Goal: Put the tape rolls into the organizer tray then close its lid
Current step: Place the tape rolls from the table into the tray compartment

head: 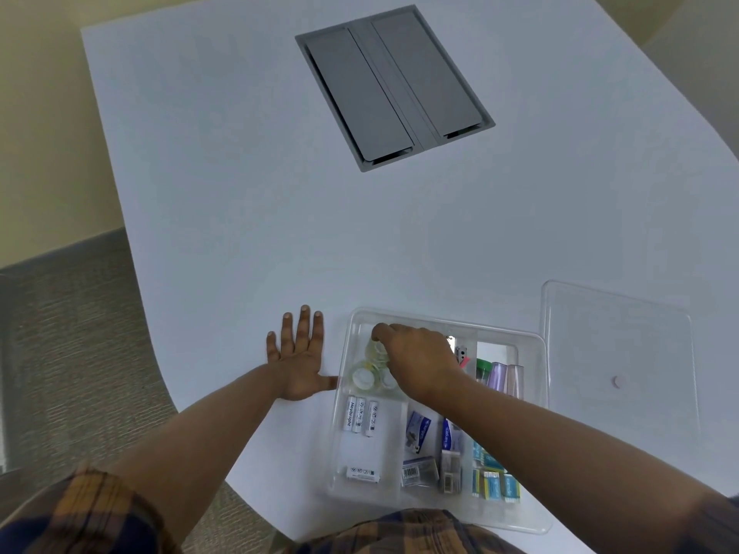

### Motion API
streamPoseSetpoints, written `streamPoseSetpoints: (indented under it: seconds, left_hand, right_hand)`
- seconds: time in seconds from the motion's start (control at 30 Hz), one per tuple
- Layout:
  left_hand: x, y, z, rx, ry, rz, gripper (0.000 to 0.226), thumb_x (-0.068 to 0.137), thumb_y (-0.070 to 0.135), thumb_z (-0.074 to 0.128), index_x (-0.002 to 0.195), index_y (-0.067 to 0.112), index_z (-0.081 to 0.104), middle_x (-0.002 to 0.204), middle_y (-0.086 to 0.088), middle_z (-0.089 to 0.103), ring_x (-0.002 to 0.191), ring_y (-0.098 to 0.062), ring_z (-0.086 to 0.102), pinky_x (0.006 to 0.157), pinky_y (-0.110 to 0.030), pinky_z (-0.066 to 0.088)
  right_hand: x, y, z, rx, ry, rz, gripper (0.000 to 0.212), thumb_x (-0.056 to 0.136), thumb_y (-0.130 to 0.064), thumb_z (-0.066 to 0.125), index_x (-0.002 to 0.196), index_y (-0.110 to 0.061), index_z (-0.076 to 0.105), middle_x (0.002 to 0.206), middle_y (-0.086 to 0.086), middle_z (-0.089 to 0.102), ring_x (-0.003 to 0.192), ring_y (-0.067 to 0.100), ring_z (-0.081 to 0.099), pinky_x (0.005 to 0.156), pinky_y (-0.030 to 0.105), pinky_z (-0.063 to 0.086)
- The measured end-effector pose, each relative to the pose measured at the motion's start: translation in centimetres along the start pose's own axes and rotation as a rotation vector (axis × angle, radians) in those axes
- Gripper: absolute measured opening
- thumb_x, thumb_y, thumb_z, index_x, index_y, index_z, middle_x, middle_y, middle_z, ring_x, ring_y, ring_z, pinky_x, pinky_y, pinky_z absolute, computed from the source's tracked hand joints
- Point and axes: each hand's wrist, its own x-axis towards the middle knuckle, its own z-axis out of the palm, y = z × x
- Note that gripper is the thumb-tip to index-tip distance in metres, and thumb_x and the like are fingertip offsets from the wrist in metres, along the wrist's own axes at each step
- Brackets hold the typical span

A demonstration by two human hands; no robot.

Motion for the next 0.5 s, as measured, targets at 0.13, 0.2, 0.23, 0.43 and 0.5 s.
streamPoseSetpoints:
  seconds: [0.13, 0.2, 0.23, 0.43, 0.5]
  left_hand:
    - [-0.08, 0.09, 0.05, -0.004, 0.005, -0.004, 0.118, 0.072, 0.081, 0.044, 0.112, 0.035, -0.058, 0.124, 0.005, -0.064, 0.115, -0.025, -0.057, 0.104, -0.053, -0.025]
    - [-0.12, 0.17, 0.00, -0.007, 0.005, -0.005, 0.118, 0.073, 0.081, 0.044, 0.114, 0.034, -0.056, 0.126, 0.004, -0.063, 0.117, -0.026, -0.056, 0.104, -0.053, -0.025]
    - [-0.17, 0.21, -0.04, -0.009, 0.007, -0.005, 0.118, 0.073, 0.081, 0.044, 0.115, 0.033, -0.056, 0.127, 0.004, -0.062, 0.117, -0.026, -0.055, 0.104, -0.053, -0.025]
    - [-0.39, 0.35, -0.16, -0.014, 0.005, -0.002, 0.118, 0.074, 0.080, 0.044, 0.116, 0.031, -0.054, 0.129, 0.003, -0.060, 0.121, -0.027, -0.052, 0.106, -0.054, -0.023]
    - [-0.40, 0.35, -0.17, -0.018, 0.004, -0.002, 0.118, 0.073, 0.080, 0.044, 0.117, 0.031, -0.054, 0.130, 0.002, -0.060, 0.123, -0.028, -0.052, 0.106, -0.054, -0.023]
  right_hand:
    - [0.32, -0.13, -0.06, -0.049, -0.021, -0.027, 0.040, 0.081, -0.001, 0.061, 0.115, -0.017, 0.048, 0.083, 0.005, 0.066, 0.062, 0.025, 0.053, 0.054, 0.030, 0.039]
    - [0.51, -0.28, -0.23, -0.077, -0.026, -0.064, 0.037, 0.082, -0.002, 0.063, 0.113, -0.017, 0.048, 0.081, 0.006, 0.067, 0.062, 0.026, 0.056, 0.054, 0.030, 0.039]
    - [0.61, -0.36, -0.30, -0.087, -0.025, -0.081, 0.036, 0.083, -0.003, 0.063, 0.112, -0.016, 0.048, 0.080, 0.006, 0.067, 0.062, 0.027, 0.058, 0.053, 0.030, 0.038]
    - [0.94, -0.77, -0.64, -0.120, -0.031, -0.118, 0.034, 0.082, 0.001, 0.062, 0.109, -0.012, 0.046, 0.076, 0.007, 0.062, 0.055, 0.024, 0.047, 0.050, 0.030, 0.031]
    - [1.00, -0.81, -0.73, -0.127, -0.036, -0.130, 0.036, 0.080, 0.004, 0.061, 0.109, -0.011, 0.046, 0.074, 0.007, 0.060, 0.054, 0.023, 0.045, 0.048, 0.028, 0.028]
